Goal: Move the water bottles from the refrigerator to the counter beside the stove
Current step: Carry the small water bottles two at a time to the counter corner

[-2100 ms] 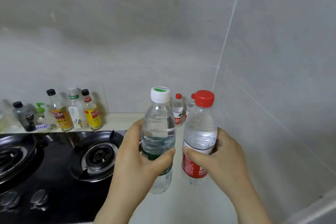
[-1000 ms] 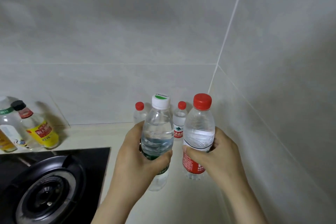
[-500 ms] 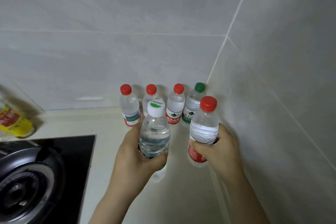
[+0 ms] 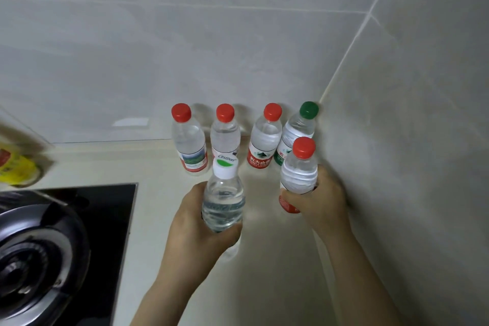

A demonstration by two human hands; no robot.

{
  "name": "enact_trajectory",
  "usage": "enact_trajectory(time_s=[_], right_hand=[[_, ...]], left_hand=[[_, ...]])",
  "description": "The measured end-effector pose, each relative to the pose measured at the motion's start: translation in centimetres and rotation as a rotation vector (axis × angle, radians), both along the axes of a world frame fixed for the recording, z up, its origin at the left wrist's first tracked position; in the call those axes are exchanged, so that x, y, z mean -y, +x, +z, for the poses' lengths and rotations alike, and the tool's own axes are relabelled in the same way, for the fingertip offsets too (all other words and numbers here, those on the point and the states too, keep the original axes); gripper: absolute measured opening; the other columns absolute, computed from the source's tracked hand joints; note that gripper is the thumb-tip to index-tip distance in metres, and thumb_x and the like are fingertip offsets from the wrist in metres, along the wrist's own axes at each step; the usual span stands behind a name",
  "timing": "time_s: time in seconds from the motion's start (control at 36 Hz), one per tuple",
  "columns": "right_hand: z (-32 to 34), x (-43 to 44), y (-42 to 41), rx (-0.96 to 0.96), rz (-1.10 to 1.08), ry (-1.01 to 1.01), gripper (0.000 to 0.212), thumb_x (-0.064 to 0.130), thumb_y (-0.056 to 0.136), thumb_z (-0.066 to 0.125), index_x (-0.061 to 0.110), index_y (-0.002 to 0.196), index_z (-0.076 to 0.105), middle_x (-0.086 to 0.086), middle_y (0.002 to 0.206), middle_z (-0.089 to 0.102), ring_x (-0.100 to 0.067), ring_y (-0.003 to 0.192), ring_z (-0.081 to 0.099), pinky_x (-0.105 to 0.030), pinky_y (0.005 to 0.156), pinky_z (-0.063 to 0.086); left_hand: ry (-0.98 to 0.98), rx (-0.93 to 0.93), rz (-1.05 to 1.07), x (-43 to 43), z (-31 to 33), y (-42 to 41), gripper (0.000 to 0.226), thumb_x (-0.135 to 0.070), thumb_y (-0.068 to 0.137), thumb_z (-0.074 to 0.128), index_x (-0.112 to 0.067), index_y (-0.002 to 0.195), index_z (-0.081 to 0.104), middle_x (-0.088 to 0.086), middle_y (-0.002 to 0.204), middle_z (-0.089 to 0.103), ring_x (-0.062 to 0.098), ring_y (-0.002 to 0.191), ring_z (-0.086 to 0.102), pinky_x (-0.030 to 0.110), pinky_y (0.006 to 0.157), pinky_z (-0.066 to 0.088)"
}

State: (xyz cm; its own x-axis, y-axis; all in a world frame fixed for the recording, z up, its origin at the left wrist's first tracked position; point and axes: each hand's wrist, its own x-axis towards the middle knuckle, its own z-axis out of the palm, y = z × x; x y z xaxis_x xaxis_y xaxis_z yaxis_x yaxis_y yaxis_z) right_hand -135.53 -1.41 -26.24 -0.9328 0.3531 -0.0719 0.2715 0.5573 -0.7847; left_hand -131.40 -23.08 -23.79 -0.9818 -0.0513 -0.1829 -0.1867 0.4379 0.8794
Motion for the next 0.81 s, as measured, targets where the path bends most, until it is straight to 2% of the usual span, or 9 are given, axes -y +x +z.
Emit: enact_trajectory(time_s=[0.25,0.36,0.5,0.64,0.81], right_hand=[[-2.0,-0.6,-2.3,-0.065,-0.005,0.039,0.043,0.025,0.058,0.085,0.017,0.093,0.06,0.003,0.086,0.068,-0.02,0.077,0.065,-0.038,0.07,0.055],[-2.2,-0.8,-3.0,-0.097,-0.033,0.037,0.051,0.025,0.056,0.085,0.014,0.098,0.06,-0.001,0.091,0.069,-0.023,0.081,0.065,-0.039,0.073,0.054],[-2.5,-0.9,-3.5,-0.108,-0.036,0.035,0.052,0.018,0.058,0.087,0.01,0.101,0.059,0.0,0.092,0.069,-0.022,0.081,0.065,-0.032,0.071,0.052],[-2.9,-0.8,-3.5,-0.114,-0.047,0.007,0.054,0.02,0.06,0.087,0.009,0.105,0.058,0.0,0.096,0.069,-0.023,0.085,0.065,-0.036,0.075,0.053],[-2.7,-0.6,-3.3,-0.119,-0.067,-0.068,0.058,0.013,0.064,0.084,0.01,0.112,0.053,0.007,0.095,0.061,-0.016,0.082,0.058,-0.022,0.067,0.042]], left_hand=[[-0.008,0.032,0.014,-0.1,-1.3,-0.6,0.05,-0.018,0.063,0.081,-0.037,0.101,0.055,-0.013,0.092,0.066,0.008,0.081,0.064,0.036,0.073,0.055],[-0.003,0.036,0.014,-0.2,-1.5,-0.7,0.049,-0.018,0.063,0.081,-0.037,0.1,0.055,-0.013,0.093,0.066,0.007,0.081,0.063,0.035,0.073,0.054],[0.0,0.037,0.016,-0.4,-1.8,-1.1,0.048,-0.019,0.063,0.081,-0.037,0.099,0.055,-0.015,0.092,0.065,0.006,0.081,0.063,0.034,0.072,0.054],[-0.001,0.023,0.008,-0.6,-1.9,-1.3,0.049,-0.017,0.063,0.081,-0.037,0.099,0.055,-0.014,0.093,0.065,0.006,0.081,0.062,0.033,0.072,0.054],[-0.003,0.012,0.006,-0.8,-2.0,-1.5,0.05,-0.017,0.063,0.081,-0.037,0.099,0.054,-0.014,0.093,0.065,0.004,0.082,0.062,0.03,0.072,0.053]])
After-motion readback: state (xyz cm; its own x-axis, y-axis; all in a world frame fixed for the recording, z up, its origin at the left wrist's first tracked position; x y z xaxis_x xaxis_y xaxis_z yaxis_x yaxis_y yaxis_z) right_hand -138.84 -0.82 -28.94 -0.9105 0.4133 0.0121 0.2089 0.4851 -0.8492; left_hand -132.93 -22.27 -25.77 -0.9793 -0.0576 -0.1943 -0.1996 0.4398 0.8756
